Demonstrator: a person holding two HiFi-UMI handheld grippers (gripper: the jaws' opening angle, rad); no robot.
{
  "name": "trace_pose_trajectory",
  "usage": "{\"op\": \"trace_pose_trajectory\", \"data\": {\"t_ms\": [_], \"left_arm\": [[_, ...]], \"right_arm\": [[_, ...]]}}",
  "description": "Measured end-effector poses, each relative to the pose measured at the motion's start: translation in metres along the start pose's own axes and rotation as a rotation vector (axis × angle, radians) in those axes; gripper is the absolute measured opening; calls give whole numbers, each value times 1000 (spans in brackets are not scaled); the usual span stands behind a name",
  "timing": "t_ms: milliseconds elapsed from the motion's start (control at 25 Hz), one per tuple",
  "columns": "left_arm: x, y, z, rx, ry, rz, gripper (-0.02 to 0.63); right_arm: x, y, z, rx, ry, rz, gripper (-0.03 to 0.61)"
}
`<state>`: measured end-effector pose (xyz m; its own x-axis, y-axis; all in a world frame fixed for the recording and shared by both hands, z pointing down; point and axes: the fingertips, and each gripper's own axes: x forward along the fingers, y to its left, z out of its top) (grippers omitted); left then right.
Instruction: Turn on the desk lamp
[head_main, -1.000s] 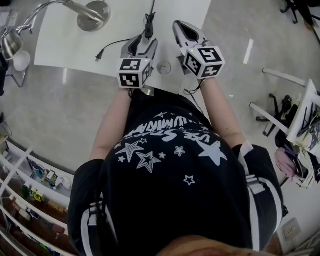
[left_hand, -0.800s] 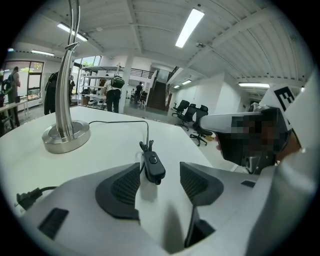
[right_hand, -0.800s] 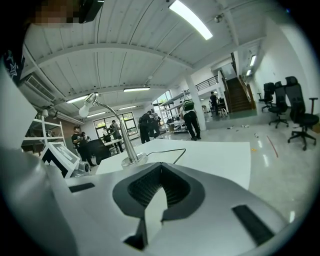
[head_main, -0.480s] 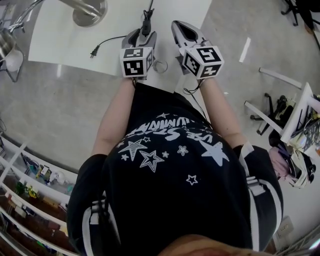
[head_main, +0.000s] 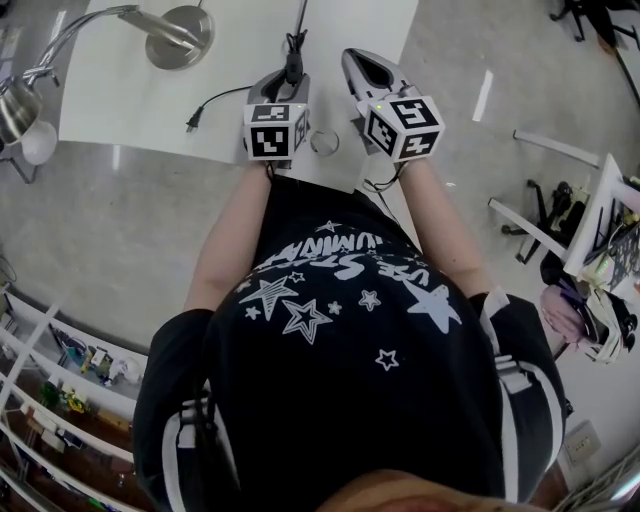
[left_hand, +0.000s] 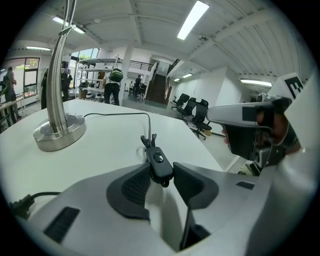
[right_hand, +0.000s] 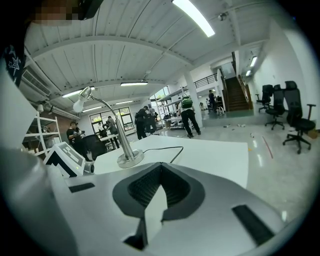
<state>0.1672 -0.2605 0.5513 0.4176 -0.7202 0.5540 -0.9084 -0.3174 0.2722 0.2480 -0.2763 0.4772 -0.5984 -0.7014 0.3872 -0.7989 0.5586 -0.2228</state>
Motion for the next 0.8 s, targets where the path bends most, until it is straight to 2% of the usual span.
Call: {"op": "trace_pose_trajectory", "data": {"t_ms": [360,560,680,800], "left_arm": [[-5,4,0,49,42,-49,150],[-8,10,-2,138,53,-51,149],[-7,10,-3,155,59,-62,149],[-7,10,-2,164,63,-75,149]], "right_arm": [[26,23,-8,-30,74,76,5],[49,48,-20,-62,164,192,5],[62,62,-27,-109,219,258,5],[73,68,-35,-179,282,288,5]]}}
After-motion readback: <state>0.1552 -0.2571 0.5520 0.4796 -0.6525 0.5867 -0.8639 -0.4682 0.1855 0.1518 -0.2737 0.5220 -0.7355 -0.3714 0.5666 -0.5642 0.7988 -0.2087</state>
